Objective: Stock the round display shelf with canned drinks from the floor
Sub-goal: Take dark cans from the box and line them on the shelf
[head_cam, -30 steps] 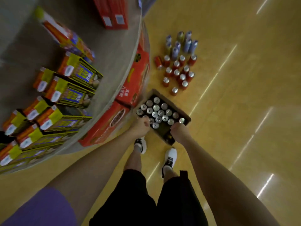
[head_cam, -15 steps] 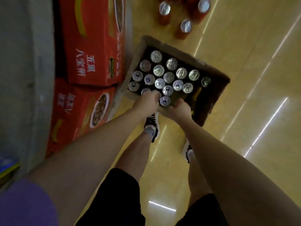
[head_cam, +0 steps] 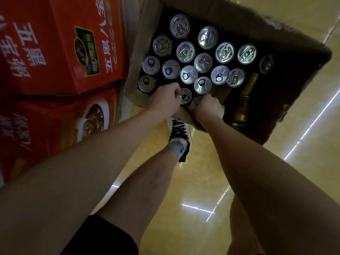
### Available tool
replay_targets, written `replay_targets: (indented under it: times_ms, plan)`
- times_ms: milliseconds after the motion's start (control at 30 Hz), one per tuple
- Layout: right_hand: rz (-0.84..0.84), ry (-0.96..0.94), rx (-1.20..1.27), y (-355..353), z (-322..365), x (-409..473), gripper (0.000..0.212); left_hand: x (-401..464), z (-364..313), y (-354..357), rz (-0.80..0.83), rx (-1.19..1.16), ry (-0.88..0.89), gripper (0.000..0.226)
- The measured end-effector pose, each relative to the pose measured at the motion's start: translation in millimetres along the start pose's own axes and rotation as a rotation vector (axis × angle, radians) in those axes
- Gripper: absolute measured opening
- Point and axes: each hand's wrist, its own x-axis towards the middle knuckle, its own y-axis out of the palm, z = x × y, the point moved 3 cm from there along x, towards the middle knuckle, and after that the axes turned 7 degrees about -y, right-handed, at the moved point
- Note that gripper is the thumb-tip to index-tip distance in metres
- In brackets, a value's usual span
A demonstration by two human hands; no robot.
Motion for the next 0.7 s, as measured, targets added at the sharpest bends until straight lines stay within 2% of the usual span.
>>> replay_targets:
  times_ms: [200,367,467,600,700]
  plan:
    - [0.009,-0.042,-0.054,-35.2,-7.0,-40.2,0.065,-36.2,-6.0,-13.7,-0.020,-0.059,-0.045,0.012]
    - [0.071,-0.162,-0.136,-78.4,-3.7,-82.2,0.064,-75.8,-22.6,-30.4,-0.073,-0.119,-0.065,0.009]
    - [0.096,-0.268,-0.199,-109.3,2.1,-114.0,0.059,-109.3,-39.7,-42.5,-0.108,-0.135,-0.069,0.009]
    - [0.134,-0.459,-0.204,-158.7,16.7,-172.8,0.079,-169.8,-73.4,-67.6,-0.215,-0.220,-0.039,0.009]
    - [0.174,-0.614,-0.230,-210.0,32.1,-231.9,0.071,-227.4,-104.8,-93.4,-0.253,-0.284,-0.006,0.013]
